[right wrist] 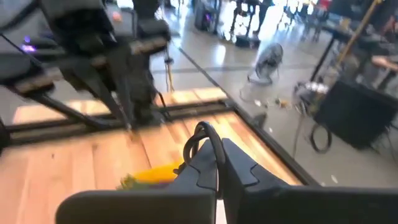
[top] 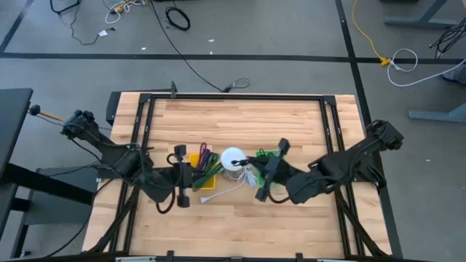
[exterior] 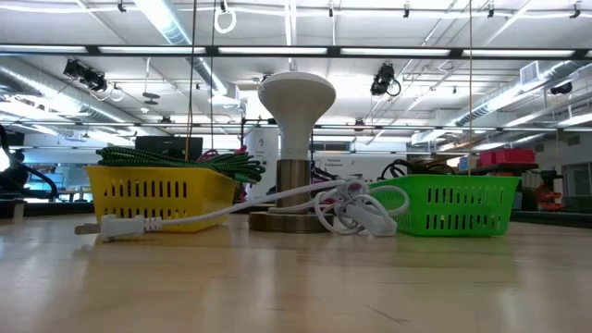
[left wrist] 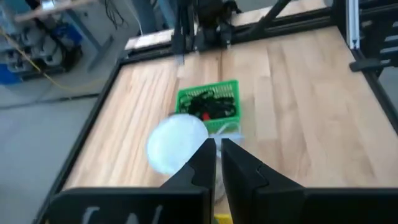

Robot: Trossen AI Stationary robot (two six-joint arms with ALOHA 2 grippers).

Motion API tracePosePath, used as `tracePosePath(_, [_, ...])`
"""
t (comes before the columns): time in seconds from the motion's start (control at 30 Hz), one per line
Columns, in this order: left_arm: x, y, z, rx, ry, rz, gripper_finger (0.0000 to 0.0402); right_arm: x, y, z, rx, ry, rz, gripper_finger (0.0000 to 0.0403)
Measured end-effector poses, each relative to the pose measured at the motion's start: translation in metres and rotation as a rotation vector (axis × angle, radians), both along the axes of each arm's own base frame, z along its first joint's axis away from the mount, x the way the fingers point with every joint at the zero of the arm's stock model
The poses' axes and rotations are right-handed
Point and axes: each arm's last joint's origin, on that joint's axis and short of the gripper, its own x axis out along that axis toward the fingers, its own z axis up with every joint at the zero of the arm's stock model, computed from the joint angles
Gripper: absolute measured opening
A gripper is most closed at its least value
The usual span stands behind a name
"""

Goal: Pick & Place USB Port
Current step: Put the black charger cable into the green basket

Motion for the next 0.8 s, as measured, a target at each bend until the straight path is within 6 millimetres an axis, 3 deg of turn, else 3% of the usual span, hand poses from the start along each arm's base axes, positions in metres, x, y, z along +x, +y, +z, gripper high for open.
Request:
tracePosePath(0.27, [-0.014, -0.004, -0.008, -0.031, 0.077, 0.032, 0.003, -0.023, -0.024, -0.023, 0.139, 0.167, -0.18, 0.0])
tracePosePath(0.47, [-0.02, -0.008, -0.01, -0.016, 0.074, 0.056, 0.003, -0.024, -0.03, -0.049, 0.191, 0.255, -0.28, 0.0])
tracePosePath(0.8, [-0.024, -0.012, -0.01, -0.011, 0.073, 0.039, 0.003, -0.028, -0.036, -0.124, 0.288, 0.381, -0.327, 0.0])
